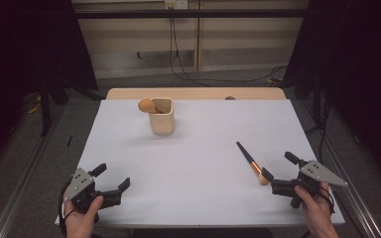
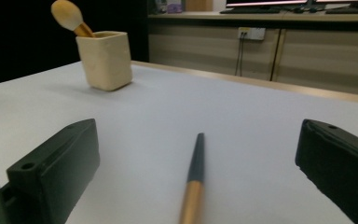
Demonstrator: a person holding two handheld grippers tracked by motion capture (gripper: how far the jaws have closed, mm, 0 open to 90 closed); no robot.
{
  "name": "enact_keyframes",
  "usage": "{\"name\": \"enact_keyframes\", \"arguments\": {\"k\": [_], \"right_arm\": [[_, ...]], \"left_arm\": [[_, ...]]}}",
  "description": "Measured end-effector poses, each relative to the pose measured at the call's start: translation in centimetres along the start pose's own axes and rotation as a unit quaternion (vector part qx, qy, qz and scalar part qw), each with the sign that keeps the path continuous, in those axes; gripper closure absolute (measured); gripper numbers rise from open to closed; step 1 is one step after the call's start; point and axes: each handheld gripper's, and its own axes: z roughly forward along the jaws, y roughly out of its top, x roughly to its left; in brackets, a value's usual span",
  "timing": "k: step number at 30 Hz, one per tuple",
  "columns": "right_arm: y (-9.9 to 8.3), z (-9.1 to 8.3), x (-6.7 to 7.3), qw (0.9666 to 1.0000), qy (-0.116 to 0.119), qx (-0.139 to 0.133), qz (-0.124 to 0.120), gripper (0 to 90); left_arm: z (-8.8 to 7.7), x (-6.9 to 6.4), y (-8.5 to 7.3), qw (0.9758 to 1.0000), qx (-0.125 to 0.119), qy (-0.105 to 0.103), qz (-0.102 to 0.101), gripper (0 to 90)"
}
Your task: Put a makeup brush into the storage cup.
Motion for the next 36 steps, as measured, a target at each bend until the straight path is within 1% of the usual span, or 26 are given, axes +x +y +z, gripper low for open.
{"name": "enact_keyframes", "arguments": {"k": [2,4,7,9,10,12,15,17,19,21,24,25,27,31,33,34,36], "right_arm": [[0.4,0.3,-0.3,1.0,0.001,-0.002,0.0,0.0],[0.8,0.6,-0.6,1.0,-0.003,-0.004,0.001,0.0],[1.1,1.3,-1.0,1.0,-0.002,-0.002,0.001,0.0],[1.1,1.7,-1.2,1.0,-0.004,0.003,-0.002,0.0],[1.2,2.0,-1.3,0.9999,-0.008,0.007,0.0,0.1],[1.2,2.4,-1.5,0.9998,-0.008,0.015,0.005,0.4],[1.3,3.0,-1.8,0.9998,-0.009,0.02,0.003,0.7],[1.7,3.6,-1.9,0.9997,-0.005,0.019,0.016,2.3],[2.0,4.0,-1.7,0.9998,0.0,0.016,0.01,1.8],[2.5,4.5,-1.6,0.9997,0.003,0.025,0.0,1.9],[3.2,5.0,-1.6,0.9996,0.007,0.027,0.001,1.1],[3.4,5.1,-1.5,0.9995,0.007,0.03,-0.001,1.0],[4.0,5.4,-1.6,0.9989,0.011,0.046,0.001,0.5],[4.7,5.9,-1.7,0.9982,0.014,0.058,0.003,1.0],[4.9,6.2,-1.8,0.9977,0.017,0.066,0.002,1.1],[4.9,6.3,-1.8,0.9973,0.016,0.071,0.004,1.7],[4.8,6.6,-2.0,0.9954,0.015,0.095,0.008,3.1]], "left_arm": [[0.0,0.0,-0.1,1.0,0.002,-0.001,-0.003,3.7],[-0.1,-0.1,-0.1,1.0,0.003,0.0,-0.003,3.6],[-0.2,-0.1,-0.1,1.0,0.002,0.002,0.0,3.6],[-0.1,-0.1,0.0,1.0,0.002,0.002,-0.002,3.7],[-0.1,-0.1,0.0,1.0,0.0,0.004,-0.002,3.6],[-0.1,0.0,0.0,1.0,0.001,0.006,-0.002,3.7],[-0.1,0.1,0.0,0.9999,0.0,0.009,-0.005,3.7],[-0.1,0.3,0.1,0.9999,-0.001,0.012,-0.003,3.7],[-0.2,0.4,0.1,0.9999,-0.001,0.012,-0.004,3.6],[-0.2,0.4,0.1,0.9999,-0.002,0.012,-0.005,3.6],[-0.2,0.5,0.2,0.9999,-0.006,0.013,-0.005,3.6],[-0.2,0.6,0.2,0.9999,-0.006,0.014,-0.005,3.6],[-0.2,0.7,0.2,0.9998,-0.007,0.017,-0.006,3.6],[-0.2,0.6,0.2,0.9998,-0.006,0.016,-0.006,3.6],[-0.2,0.6,0.2,0.9999,-0.005,0.015,-0.003,3.6],[-0.3,0.5,0.2,0.9999,-0.005,0.014,-0.002,3.6],[-0.2,0.3,0.2,0.9999,-0.001,0.012,-0.003,3.6]]}}
